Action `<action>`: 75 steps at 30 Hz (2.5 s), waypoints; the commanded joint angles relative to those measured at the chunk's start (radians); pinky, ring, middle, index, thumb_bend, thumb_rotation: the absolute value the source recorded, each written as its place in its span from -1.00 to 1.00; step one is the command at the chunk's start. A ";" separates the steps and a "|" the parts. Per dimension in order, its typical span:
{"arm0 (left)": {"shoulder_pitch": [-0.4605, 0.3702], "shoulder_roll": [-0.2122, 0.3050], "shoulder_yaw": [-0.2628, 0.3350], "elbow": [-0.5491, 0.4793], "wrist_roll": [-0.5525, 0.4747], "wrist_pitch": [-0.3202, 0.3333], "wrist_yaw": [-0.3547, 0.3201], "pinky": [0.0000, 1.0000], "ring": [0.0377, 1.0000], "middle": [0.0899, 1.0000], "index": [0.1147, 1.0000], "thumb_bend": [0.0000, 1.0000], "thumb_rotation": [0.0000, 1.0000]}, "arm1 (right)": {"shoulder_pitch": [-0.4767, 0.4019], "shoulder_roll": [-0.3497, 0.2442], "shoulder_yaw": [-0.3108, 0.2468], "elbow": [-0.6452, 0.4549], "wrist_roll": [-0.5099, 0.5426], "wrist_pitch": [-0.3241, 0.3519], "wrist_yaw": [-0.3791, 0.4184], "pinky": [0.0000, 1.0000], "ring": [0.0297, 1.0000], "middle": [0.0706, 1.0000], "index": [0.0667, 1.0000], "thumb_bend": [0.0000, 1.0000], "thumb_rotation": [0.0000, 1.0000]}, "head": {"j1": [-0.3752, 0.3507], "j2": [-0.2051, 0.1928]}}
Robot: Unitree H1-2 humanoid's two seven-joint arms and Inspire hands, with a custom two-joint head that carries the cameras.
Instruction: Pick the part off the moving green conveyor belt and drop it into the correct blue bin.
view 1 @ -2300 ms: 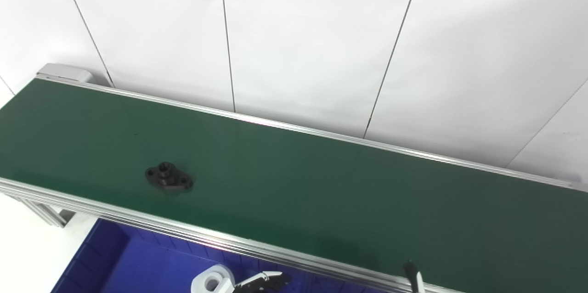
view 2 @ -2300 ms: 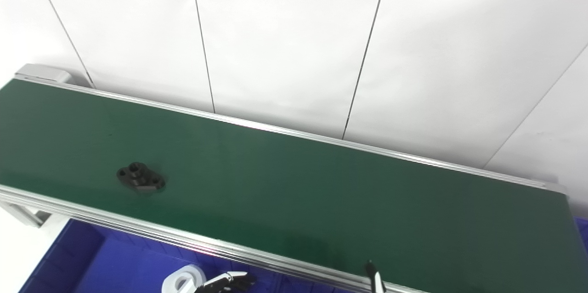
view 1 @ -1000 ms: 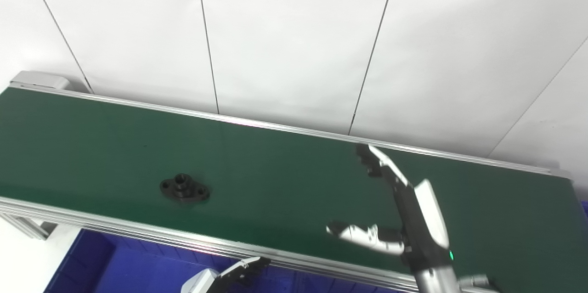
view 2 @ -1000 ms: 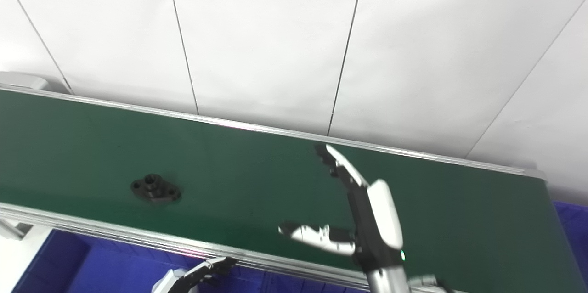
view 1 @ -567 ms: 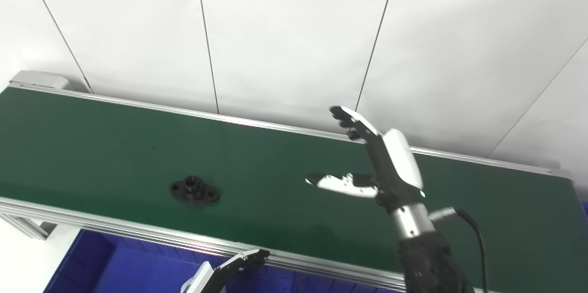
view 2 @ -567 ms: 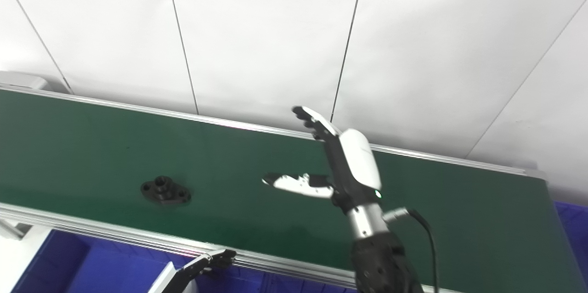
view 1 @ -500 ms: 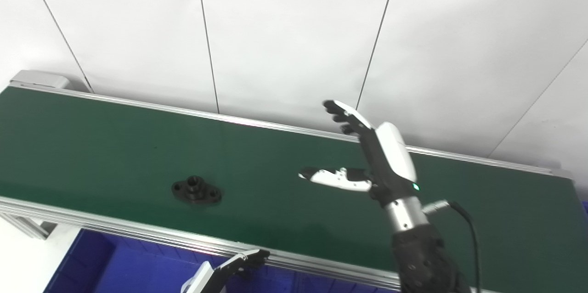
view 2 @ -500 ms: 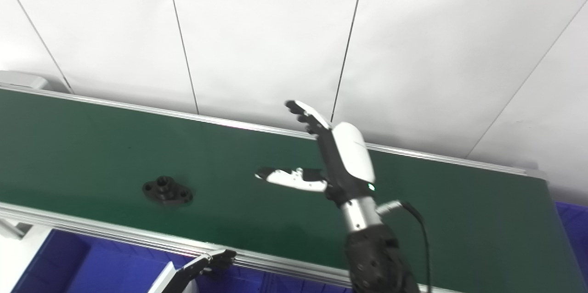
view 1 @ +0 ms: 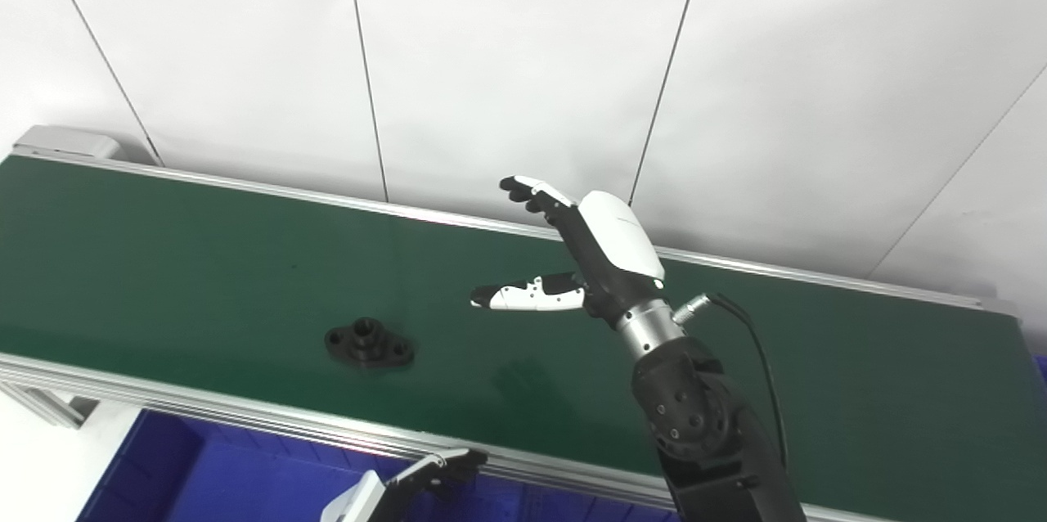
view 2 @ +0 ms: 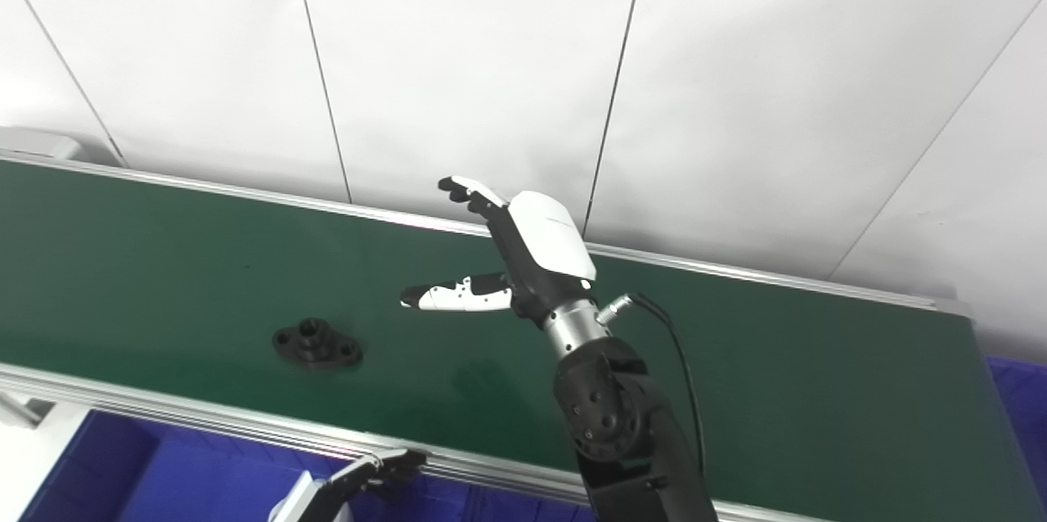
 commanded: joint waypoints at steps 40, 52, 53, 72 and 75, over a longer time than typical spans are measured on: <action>0.035 -0.008 0.024 -0.052 0.041 -0.031 -0.012 0.25 0.40 0.46 0.45 0.76 -0.28 | 0.008 0.113 0.201 0.353 -0.059 -0.039 -0.162 0.45 0.54 0.58 0.62 0.56 -0.27 | 0.095 0.037; 0.033 -0.021 0.017 -0.052 0.048 -0.032 -0.003 0.23 0.38 0.45 0.45 0.74 -0.30 | -0.015 0.086 0.217 0.415 -0.081 -0.034 -0.200 0.43 0.56 0.59 0.64 0.47 -0.40 | 0.106 0.049; 0.032 -0.021 0.014 -0.051 0.048 -0.032 -0.002 0.23 0.38 0.45 0.45 0.74 -0.30 | -0.017 0.082 0.220 0.419 -0.085 -0.035 -0.201 0.41 0.56 0.59 0.64 0.45 -0.40 | 0.106 0.051; 0.045 -0.041 0.022 -0.065 0.072 -0.032 -0.010 0.22 0.38 0.49 0.48 0.65 -0.26 | 0.003 -0.026 0.271 0.385 -0.097 -0.030 -0.107 -0.16 0.01 -0.05 0.42 0.10 -1.00 | 0.103 0.079; 0.043 -0.042 0.013 -0.065 0.066 -0.032 0.000 0.20 0.36 0.48 0.49 0.61 -0.29 | 0.014 -0.041 0.276 0.369 -0.092 -0.025 -0.081 -0.19 -0.04 -0.09 0.33 0.09 -1.00 | 0.101 0.085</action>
